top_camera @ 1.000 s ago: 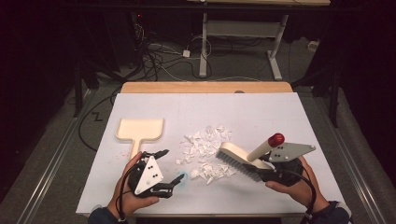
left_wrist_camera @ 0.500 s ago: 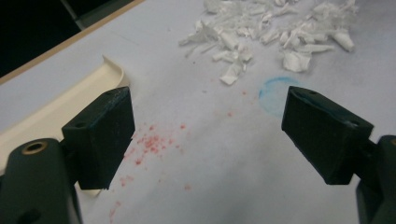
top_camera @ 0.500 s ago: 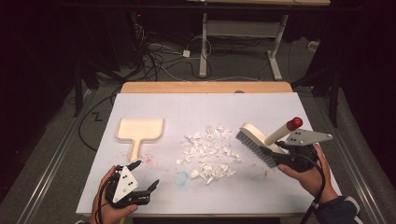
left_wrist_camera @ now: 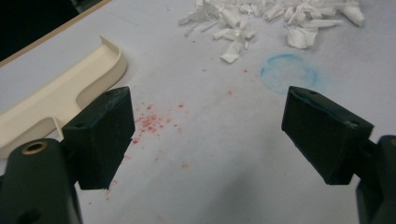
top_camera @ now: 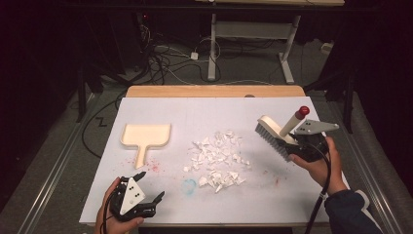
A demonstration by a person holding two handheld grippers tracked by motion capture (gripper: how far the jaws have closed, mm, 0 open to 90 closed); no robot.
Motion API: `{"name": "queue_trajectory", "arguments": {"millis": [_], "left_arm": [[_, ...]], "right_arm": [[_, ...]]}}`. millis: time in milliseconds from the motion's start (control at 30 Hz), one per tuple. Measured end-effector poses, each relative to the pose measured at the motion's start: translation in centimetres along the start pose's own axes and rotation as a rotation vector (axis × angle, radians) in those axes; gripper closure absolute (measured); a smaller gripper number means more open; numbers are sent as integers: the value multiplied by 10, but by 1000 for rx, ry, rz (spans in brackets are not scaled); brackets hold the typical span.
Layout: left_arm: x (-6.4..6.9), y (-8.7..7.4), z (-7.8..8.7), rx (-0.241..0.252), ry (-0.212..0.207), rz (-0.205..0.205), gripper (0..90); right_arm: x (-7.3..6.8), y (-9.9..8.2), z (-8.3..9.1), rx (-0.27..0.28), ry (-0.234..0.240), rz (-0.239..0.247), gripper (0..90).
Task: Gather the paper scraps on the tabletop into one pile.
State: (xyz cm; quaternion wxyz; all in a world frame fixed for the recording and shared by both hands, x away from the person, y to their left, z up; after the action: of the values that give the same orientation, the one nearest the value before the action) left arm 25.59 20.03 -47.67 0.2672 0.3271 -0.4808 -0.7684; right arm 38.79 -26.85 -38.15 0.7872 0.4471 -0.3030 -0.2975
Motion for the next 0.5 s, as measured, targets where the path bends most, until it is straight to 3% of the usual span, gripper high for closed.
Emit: {"name": "queue_trajectory", "arguments": {"millis": [200,500], "left_arm": [[-1,-2,-1,-6,5,7,163],[-2,-3,-3,-11,-1,3,163]], "right_arm": [[8,1,-32,-60,-83,45,681],[8,2,-74,-117,-156,88,681]]}}
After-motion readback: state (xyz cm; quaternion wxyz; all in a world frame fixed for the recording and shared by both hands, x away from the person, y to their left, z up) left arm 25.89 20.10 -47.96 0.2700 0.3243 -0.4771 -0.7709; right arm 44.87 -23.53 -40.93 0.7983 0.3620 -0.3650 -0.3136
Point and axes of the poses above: each handheld gripper's, and its own axes: z roughly backward along the jaws, y roughly out of its top, x roughly to its right, the point moved 2 cm from there along -z, roughly forward along the jaws, and after that the axes turned 14 degrees about x, right-handed, at the moved point
